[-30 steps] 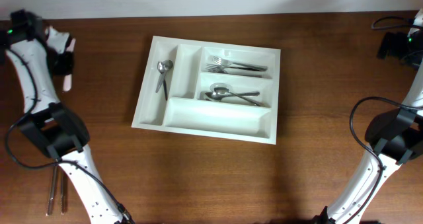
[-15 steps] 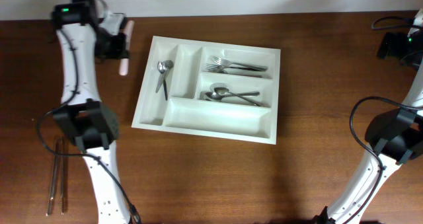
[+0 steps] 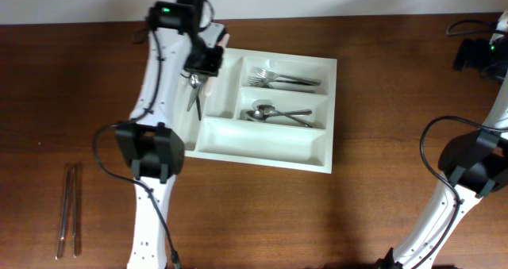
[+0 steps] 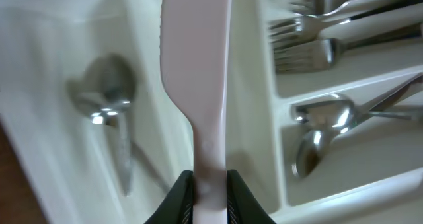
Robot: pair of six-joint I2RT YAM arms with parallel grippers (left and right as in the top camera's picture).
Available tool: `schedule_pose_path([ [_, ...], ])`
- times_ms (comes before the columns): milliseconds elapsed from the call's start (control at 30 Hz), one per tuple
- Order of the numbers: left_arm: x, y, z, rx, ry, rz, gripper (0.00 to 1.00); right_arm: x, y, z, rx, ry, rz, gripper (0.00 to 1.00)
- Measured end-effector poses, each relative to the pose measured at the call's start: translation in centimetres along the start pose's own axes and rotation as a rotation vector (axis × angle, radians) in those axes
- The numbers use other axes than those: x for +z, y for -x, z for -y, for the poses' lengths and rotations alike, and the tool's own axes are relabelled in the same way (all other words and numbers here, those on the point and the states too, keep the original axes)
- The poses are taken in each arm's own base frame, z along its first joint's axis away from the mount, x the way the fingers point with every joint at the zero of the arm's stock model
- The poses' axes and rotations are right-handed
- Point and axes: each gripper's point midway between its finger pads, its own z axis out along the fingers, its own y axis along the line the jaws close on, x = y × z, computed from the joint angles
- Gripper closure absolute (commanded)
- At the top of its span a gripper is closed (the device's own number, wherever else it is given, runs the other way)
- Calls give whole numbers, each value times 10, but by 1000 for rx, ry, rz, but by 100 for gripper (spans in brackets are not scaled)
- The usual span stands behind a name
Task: Pack container
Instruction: 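Lift the knife with the left gripper and carry it over the tray, then lower the knife into the narrow middle compartment and open the gripper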
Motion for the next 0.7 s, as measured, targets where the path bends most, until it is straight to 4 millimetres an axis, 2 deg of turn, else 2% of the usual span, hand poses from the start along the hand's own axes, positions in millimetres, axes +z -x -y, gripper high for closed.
schedule_pose_path([
  [200,6,0,24,0,50,-13,98,0,0,0,0,0,0,1],
  [533,6,2,15,-64,126,0,98,0,0,0,1,0,0,1],
  [700,12,0,14,-70,127,-16,98,0,0,0,0,0,0,1],
])
